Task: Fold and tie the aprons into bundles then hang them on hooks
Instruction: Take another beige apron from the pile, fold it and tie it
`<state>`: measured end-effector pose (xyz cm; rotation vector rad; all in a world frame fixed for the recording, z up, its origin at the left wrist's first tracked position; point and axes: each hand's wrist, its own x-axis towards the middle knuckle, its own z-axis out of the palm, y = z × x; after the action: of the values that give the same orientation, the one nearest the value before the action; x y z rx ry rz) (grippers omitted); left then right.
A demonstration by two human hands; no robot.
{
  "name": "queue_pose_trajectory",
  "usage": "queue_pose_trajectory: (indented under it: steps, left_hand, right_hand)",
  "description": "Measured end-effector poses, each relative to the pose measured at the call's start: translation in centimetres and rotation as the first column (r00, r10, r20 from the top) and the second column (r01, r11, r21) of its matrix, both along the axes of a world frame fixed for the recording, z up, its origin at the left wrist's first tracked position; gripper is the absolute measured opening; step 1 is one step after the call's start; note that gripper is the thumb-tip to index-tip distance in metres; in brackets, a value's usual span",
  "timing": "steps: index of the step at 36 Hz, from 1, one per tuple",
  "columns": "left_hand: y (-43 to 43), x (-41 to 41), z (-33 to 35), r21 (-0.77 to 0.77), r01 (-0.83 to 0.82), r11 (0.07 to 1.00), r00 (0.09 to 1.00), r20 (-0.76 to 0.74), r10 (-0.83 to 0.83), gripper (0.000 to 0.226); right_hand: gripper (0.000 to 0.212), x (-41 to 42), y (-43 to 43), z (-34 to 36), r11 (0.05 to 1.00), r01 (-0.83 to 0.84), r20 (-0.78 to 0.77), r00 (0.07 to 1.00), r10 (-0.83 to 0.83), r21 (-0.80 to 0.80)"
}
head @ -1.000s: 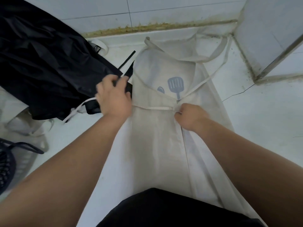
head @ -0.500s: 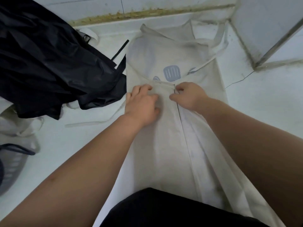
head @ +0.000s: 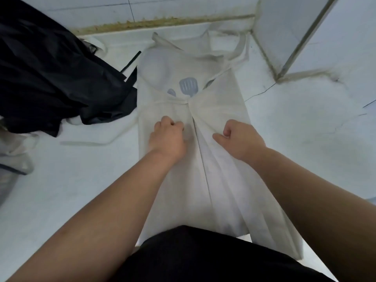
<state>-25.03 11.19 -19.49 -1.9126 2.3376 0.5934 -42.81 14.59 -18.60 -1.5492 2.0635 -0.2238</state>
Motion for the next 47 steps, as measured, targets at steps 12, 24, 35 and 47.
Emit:
queue_pose_trajectory:
  steps: [12,24,35,47]
  left_hand:
    - [13.3,-2.6,-0.4,0.021,-0.145,0.989,0.988,-0.042,0.146,0.056]
    - [18.0,-4.0,-0.2,0.001,-0.277,0.961,0.953,0.126,0.275,0.043]
    - [17.1,-3.2,-0.1,0.096,-0.267,0.959,0.951,-0.133,0.278,0.022]
    - [17.3,-1.5,-1.1,0.076,-0.185,0.980,0.966,-0.170,0.195,0.022]
  right_hand:
    - [0.046,-1.7,10.1,0.0,0.958,-0.267,-0.066,0.959,0.275,0.103]
    - [0.024,0.4,13.2,0.9,0.865,-0.345,-0.237,0.864,0.444,0.363]
    - [0.039,2.2,9.6,0.1,0.972,-0.234,0.144,0.962,0.233,-0.010]
    - [0.039,1.2,12.0,-0.5,0.900,-0.424,0.059,0.905,0.420,0.100]
